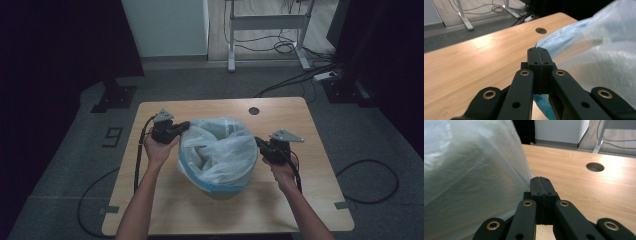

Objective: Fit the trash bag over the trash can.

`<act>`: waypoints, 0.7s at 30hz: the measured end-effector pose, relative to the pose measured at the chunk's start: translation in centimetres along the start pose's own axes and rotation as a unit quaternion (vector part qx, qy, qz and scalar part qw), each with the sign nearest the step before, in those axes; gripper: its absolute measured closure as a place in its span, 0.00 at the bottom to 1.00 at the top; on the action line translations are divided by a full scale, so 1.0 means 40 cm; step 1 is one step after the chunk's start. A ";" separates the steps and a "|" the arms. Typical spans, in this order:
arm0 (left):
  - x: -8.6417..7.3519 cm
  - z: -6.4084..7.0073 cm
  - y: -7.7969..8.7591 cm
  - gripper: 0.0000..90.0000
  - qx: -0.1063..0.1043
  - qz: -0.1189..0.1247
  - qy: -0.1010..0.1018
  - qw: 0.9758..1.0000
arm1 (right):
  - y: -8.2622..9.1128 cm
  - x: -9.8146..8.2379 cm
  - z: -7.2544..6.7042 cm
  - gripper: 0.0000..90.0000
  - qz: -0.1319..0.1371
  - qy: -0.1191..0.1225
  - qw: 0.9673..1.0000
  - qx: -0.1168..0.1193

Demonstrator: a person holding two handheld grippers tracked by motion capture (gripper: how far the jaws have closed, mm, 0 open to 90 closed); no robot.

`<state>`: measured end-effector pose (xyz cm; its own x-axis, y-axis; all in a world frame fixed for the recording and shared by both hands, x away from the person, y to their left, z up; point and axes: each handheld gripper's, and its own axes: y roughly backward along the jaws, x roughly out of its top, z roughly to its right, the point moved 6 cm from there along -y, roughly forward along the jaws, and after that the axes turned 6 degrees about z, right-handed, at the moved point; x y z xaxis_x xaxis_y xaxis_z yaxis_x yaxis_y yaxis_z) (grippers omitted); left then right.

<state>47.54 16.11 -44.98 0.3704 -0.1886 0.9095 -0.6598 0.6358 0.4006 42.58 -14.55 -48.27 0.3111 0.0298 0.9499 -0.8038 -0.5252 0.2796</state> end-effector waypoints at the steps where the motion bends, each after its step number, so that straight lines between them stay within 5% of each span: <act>1: -0.004 0.001 -0.003 1.00 -0.002 -0.004 0.000 1.000 | -0.003 -0.003 -0.003 0.99 -0.005 -0.001 1.000 0.001; 8: -0.039 0.001 -0.024 1.00 0.011 -0.060 -0.008 0.998 | -0.028 -0.031 -0.018 0.99 -0.043 -0.002 0.999 0.004; 17: -0.064 0.005 0.013 1.00 -0.002 -0.035 0.005 0.999 | -0.024 -0.082 0.001 0.99 -0.051 -0.025 0.998 0.001; 21: -0.063 0.007 0.026 1.00 -0.001 -0.019 0.008 1.000 | -0.008 -0.081 0.013 0.92 -0.031 -0.039 0.999 -0.007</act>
<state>45.73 17.05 -46.83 0.4062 -0.2005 0.8915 -0.6436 0.6298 0.4349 42.11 -14.92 -51.51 0.3984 -0.0056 0.9172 -0.7889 -0.5121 0.3396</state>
